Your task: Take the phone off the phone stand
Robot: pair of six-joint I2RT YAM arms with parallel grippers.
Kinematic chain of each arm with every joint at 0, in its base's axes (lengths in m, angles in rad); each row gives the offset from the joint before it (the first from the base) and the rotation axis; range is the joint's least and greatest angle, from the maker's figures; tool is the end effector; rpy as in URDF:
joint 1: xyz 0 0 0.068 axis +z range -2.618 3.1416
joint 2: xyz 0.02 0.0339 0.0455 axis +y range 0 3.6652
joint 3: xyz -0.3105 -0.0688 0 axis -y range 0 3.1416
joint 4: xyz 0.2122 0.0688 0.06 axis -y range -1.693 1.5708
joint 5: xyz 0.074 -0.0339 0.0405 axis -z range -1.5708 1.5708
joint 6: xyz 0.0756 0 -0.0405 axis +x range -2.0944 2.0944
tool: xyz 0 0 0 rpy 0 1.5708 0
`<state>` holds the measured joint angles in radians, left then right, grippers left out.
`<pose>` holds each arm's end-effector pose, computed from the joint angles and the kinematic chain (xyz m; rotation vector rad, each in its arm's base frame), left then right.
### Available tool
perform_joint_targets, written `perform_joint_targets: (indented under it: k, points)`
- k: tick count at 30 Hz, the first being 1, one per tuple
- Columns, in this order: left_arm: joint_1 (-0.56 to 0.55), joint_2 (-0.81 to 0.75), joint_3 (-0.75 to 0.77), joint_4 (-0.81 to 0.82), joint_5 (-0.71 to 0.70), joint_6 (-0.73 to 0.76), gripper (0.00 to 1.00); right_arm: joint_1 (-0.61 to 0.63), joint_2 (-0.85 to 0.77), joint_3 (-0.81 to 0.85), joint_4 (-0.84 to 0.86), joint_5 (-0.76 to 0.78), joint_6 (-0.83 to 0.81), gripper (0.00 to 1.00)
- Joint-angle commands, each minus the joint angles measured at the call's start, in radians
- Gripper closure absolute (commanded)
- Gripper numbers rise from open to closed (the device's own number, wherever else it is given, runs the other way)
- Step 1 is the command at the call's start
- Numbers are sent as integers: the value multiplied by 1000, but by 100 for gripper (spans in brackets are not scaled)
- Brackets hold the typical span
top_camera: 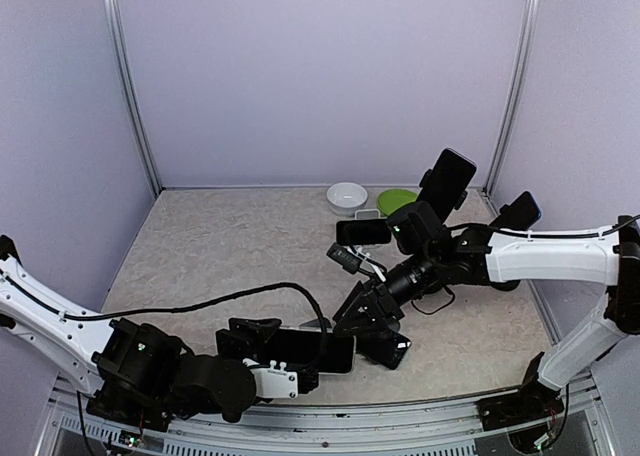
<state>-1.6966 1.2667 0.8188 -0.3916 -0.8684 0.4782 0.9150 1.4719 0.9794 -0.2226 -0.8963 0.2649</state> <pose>0.0289 -0.2318 0.2805 1.6517 1.2795 0.3317 0.1338 0.2708 0.2955 -1.2842 2.1381 1.5913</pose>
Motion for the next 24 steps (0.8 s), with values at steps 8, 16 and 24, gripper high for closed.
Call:
perform_joint_targets:
  k: [8, 16, 24]
  points:
    - [-12, -18, -12, 72, -28, 17, 55, 80, 89, 112, -178, 11, -123, 64]
    - [-12, -29, -49, 95, -76, 27, 53, 90, 88, 116, -180, -42, -140, 100]
    - [8, -83, -32, 85, -141, -71, 2, 42, 36, 143, -55, 29, -71, 100]
